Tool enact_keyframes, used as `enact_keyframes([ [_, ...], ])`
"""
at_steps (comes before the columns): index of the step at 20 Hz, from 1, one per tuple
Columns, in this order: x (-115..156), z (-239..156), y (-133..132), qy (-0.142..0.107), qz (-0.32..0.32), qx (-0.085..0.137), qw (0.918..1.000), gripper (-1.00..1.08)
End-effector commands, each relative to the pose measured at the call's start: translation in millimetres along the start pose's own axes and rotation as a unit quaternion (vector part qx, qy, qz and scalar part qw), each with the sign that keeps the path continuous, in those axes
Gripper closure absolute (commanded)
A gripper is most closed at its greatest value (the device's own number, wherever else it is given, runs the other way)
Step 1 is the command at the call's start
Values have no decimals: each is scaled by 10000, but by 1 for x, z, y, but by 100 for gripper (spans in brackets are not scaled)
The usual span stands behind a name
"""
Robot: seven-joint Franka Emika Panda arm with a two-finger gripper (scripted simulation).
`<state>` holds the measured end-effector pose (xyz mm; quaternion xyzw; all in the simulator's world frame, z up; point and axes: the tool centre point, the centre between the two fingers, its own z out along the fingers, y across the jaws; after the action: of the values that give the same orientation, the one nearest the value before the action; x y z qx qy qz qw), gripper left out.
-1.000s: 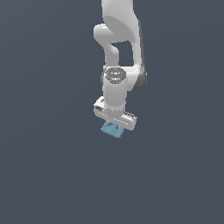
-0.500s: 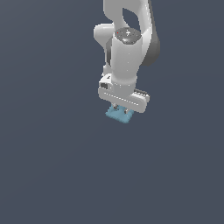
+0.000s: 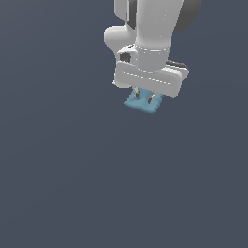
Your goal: Pick up the object and move it to a goal position.
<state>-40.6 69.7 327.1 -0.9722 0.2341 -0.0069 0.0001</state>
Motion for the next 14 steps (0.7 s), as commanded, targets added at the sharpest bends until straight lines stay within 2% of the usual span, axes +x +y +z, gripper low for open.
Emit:
enact_keyframes([
  [1, -7, -26, -5, -16, -3, -8, 10000, 108],
  [7, -18, -75, -15, -42, -13, -14, 10000, 108],
  [14, -24, -109, -23, -61, -21, -17, 10000, 108],
])
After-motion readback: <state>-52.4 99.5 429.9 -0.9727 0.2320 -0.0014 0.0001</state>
